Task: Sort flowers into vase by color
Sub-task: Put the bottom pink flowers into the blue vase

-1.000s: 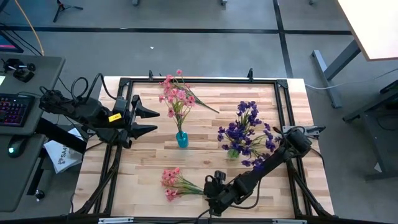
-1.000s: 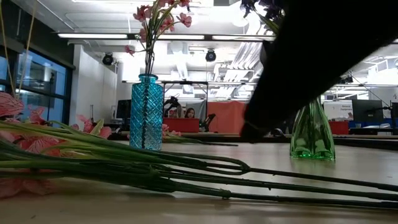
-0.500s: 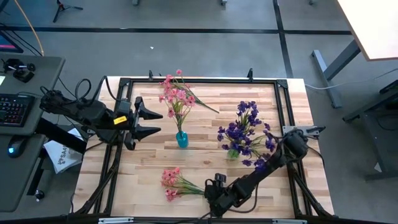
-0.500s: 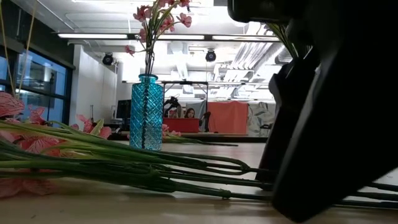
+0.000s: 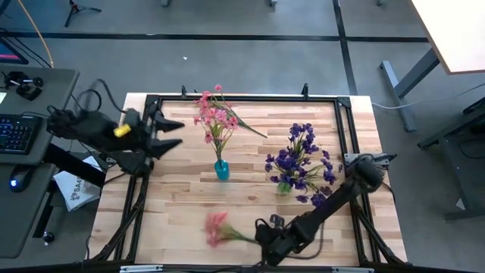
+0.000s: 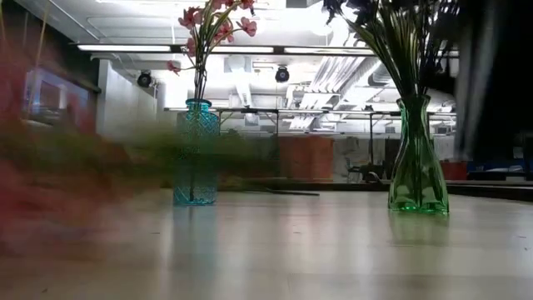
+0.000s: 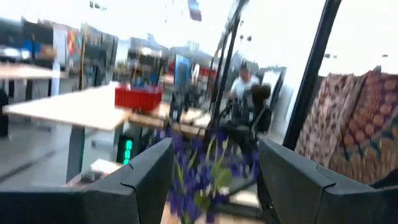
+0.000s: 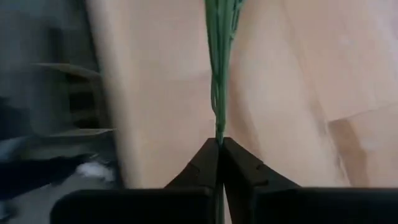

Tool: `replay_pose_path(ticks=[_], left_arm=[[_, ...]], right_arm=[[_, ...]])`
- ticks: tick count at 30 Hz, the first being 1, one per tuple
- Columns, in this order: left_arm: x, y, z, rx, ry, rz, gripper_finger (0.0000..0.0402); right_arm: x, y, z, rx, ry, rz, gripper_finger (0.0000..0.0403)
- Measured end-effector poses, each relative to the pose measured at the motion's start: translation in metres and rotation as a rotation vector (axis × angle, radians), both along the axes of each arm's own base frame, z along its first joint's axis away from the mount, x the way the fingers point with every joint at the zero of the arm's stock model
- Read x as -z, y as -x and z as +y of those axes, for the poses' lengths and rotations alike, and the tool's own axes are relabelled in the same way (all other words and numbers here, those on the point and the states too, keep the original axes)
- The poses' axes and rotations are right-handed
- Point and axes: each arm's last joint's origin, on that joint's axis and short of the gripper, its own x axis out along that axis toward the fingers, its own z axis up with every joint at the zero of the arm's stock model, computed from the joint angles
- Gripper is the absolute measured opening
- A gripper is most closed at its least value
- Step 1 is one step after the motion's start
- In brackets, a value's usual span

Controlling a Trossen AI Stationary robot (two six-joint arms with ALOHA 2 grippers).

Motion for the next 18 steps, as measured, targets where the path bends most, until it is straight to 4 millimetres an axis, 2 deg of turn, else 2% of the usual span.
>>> replay_pose_path(ticks=[5,10,14,18], left_arm=[[-0.013,0.023,0.010,-0.032,0.012,-0.106,0.0223],[-0.015,0.039,0.019,-0.105,0.002,-0.114,0.0223],[-0.012,0.040,0.020,-0.121,-0.008,-0.090,0.0223],[-0.003,0.032,0.017,-0.119,0.006,-0.054,0.0223]], right_arm=[[-0.067,0.009,-0.004,-0.053,-0.058,-0.202,0.0002],[-0.140,0.016,-0.014,-0.049,-0.060,-0.570,0.0001],[-0.184,0.018,-0.030,0.034,0.085,-0.848,0.0001],[-0.222,0.015,-0.052,0.110,0.220,-1.079,0.0001]])
